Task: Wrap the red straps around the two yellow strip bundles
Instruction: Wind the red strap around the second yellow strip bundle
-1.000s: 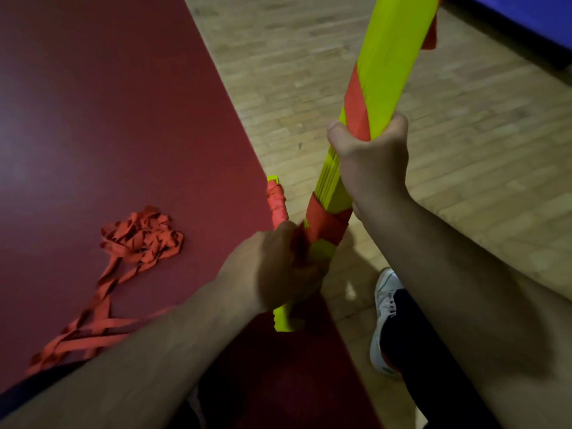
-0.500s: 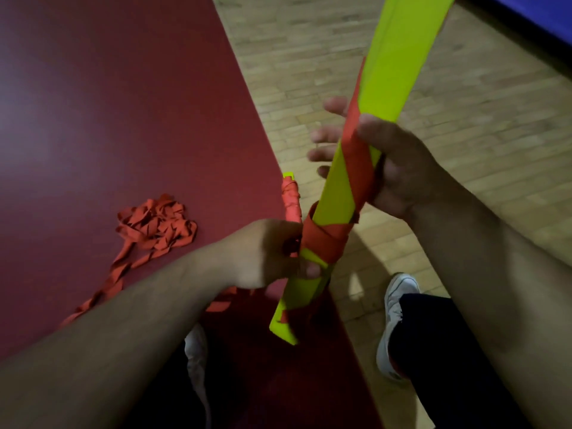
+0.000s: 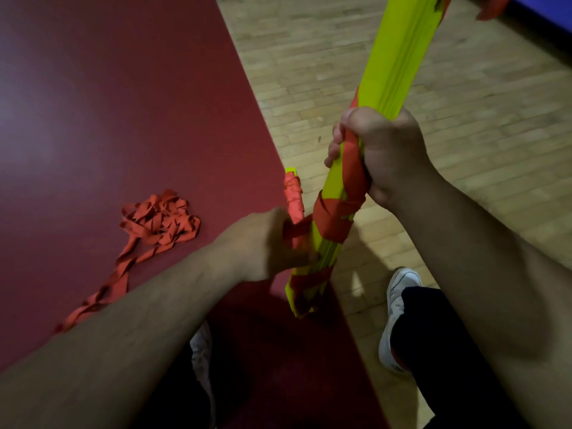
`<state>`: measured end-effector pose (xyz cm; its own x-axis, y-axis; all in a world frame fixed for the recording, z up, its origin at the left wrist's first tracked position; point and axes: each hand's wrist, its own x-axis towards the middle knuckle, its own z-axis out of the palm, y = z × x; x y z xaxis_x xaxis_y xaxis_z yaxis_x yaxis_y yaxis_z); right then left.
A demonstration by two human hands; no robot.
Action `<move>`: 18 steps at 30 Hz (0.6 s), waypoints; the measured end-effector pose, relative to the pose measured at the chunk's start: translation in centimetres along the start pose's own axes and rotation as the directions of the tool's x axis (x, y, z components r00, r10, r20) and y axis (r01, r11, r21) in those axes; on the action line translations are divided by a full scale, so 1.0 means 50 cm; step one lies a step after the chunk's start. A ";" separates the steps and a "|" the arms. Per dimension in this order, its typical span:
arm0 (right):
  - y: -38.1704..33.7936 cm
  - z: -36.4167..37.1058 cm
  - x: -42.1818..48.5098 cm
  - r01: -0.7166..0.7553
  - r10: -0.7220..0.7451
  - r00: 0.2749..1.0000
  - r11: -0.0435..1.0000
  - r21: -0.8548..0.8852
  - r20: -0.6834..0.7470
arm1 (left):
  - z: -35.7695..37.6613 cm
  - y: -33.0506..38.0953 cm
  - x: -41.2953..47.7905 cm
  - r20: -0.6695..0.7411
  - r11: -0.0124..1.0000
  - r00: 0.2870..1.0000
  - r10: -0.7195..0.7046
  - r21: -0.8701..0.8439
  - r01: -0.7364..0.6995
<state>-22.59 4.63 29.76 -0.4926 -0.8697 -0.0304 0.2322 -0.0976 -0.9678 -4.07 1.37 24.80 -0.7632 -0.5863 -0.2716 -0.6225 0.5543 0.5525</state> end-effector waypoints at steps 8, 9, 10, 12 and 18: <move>-0.006 -0.012 0.009 0.017 -0.022 0.993 0.999 -0.047 -0.113 | -0.017 -0.014 0.012 -0.057 0.995 0.996 0.061 0.081 -0.057; -0.006 -0.013 0.012 0.026 -0.034 0.991 0.998 -0.060 -0.130 | -0.017 -0.011 0.012 -0.040 0.999 0.998 0.043 0.034 -0.042; -0.004 -0.013 0.014 0.040 -0.052 0.987 0.996 -0.080 -0.154 | -0.013 -0.010 0.013 -0.024 0.999 1.000 0.020 -0.037 -0.021; 0.001 -0.009 0.017 0.071 -0.096 0.974 0.989 -0.126 -0.207 | -0.004 -0.004 0.014 -0.018 0.986 0.999 -0.028 -0.164 0.025; 0.013 0.020 0.005 0.017 -0.055 0.971 0.987 -0.162 -0.232 | 0.033 0.037 0.001 -0.140 0.969 0.986 -0.093 0.216 0.122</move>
<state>-21.73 3.87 29.36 -0.6857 -0.7271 -0.0344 0.0844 -0.0325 -0.9959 -5.56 3.36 24.51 -0.6700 -0.7124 -0.2089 -0.7338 0.5931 0.3313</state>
